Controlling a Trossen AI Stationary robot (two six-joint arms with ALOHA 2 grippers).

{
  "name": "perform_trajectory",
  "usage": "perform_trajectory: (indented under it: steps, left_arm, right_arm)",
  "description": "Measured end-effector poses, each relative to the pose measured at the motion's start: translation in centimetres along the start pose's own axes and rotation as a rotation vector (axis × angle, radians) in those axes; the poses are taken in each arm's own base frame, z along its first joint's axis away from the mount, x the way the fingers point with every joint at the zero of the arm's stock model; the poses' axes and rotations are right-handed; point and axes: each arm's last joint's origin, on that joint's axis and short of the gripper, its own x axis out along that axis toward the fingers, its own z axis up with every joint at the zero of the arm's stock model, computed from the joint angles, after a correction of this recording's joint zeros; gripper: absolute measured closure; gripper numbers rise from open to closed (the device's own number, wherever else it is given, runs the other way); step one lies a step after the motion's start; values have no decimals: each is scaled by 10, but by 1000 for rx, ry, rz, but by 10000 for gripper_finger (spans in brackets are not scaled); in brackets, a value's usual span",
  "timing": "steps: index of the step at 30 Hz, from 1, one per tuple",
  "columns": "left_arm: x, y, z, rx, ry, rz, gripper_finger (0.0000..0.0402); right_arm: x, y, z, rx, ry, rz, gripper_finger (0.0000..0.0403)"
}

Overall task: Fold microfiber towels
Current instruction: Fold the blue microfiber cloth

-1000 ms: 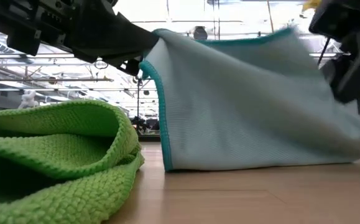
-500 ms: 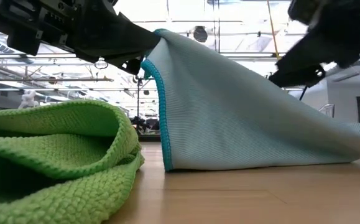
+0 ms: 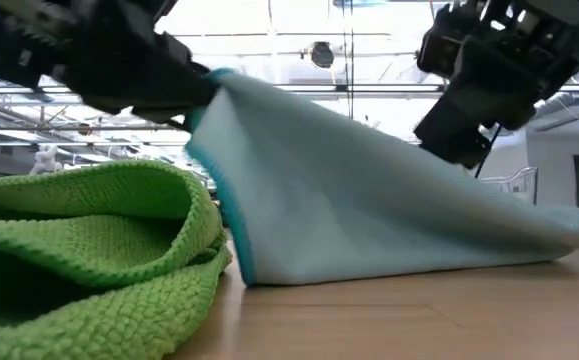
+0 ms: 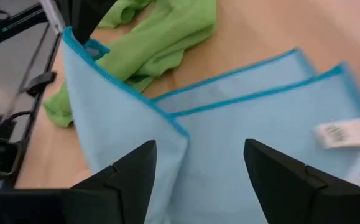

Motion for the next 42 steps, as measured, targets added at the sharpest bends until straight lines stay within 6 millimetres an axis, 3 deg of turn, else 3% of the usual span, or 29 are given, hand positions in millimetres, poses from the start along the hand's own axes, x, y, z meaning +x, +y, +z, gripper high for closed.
perform_trajectory:
  steps: [11, 17, 20, 33, 42]
  left_arm:
    - [17, -16, -32, 1, 111, -67, 395]
    - [19, -16, -35, -13, 104, -62, 393]
    - [19, -16, -34, -10, 102, -59, 397]
    - [19, -16, -35, 14, 107, -59, 393]
    - [19, -16, -35, 18, 108, -58, 394]
  right_arm:
    - [47, -10, -5, 84, -27, 207, 164]
    - [81, -8, 9, 78, 86, 295, 181]
    - [92, -6, 14, 59, 192, 255, 185]
    - [92, -8, 16, 162, 326, 204, 163]
    - [81, 15, 15, 91, 393, 436, 182]
